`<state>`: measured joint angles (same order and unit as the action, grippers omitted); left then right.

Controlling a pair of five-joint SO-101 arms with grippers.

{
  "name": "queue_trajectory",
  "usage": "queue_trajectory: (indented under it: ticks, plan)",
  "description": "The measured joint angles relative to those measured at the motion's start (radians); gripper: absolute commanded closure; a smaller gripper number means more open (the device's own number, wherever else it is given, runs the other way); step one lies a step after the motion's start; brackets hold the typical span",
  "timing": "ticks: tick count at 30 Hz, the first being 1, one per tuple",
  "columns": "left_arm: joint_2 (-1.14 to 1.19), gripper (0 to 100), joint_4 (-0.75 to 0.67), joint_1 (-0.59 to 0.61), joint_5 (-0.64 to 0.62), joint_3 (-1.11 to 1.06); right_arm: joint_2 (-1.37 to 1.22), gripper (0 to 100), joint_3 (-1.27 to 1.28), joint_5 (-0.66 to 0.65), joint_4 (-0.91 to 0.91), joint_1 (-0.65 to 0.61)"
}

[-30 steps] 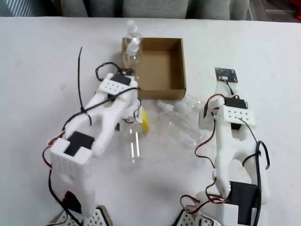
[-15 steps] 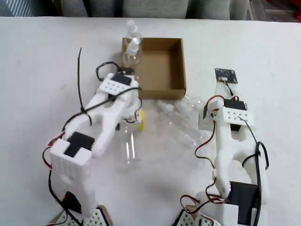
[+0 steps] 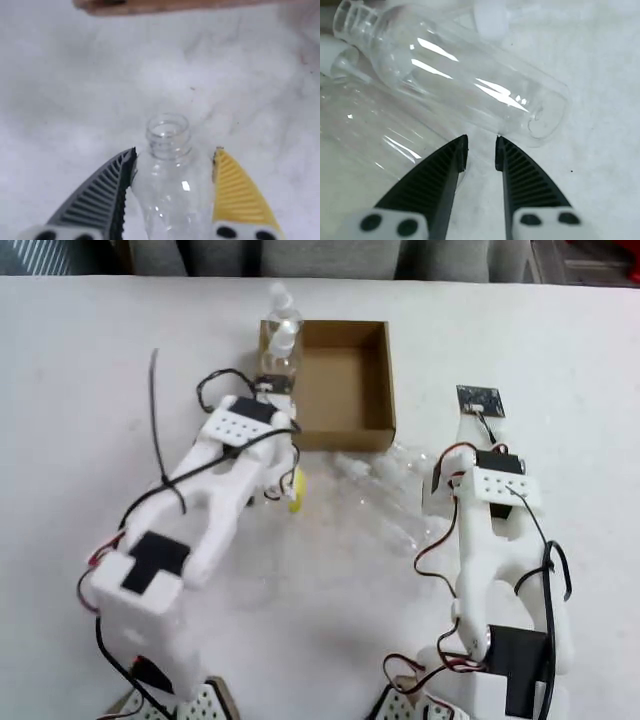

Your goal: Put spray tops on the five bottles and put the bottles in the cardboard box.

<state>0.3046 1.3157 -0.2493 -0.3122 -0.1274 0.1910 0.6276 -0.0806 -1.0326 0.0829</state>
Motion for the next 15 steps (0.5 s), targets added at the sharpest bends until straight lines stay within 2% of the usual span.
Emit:
queue_trajectory:
  ticks: [15]
  plan:
    - [-0.779,98,-0.465,0.034,0.002,-0.655,0.000,92.6,0.000,0.000,0.002,0.000]
